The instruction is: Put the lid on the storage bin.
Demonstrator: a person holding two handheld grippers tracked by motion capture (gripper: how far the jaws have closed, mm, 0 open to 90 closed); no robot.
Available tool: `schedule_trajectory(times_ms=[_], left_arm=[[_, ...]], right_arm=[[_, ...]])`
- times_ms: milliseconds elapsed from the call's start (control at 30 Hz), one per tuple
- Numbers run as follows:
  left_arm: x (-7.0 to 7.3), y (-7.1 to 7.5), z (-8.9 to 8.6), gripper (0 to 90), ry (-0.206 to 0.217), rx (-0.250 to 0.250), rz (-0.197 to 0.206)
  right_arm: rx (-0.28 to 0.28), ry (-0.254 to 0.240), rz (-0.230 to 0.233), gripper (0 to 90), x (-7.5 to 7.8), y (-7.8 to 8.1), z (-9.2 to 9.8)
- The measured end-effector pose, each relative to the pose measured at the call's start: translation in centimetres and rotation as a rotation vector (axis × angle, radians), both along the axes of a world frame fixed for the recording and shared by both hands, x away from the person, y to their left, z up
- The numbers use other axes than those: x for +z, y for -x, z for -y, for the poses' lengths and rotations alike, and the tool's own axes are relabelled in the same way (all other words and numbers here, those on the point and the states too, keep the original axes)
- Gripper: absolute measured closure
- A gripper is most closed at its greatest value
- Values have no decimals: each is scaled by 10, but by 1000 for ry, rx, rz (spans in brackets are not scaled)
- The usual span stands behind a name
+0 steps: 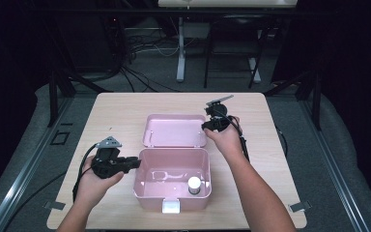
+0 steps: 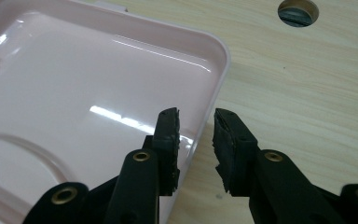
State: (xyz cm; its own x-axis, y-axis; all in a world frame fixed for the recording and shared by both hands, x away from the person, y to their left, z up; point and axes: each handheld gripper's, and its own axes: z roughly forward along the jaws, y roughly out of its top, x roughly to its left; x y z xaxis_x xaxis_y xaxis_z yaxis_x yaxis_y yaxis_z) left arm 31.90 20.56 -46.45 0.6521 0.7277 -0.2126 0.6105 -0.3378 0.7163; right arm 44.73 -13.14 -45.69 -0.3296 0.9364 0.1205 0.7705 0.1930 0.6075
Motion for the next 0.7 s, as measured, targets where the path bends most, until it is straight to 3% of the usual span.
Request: schedule_trajectory(times_ms=[700], left_arm=[[0, 0, 0, 765, 6, 5, -1]], right_arm=[[-49, -22, -34, 723, -11, -11, -1]])
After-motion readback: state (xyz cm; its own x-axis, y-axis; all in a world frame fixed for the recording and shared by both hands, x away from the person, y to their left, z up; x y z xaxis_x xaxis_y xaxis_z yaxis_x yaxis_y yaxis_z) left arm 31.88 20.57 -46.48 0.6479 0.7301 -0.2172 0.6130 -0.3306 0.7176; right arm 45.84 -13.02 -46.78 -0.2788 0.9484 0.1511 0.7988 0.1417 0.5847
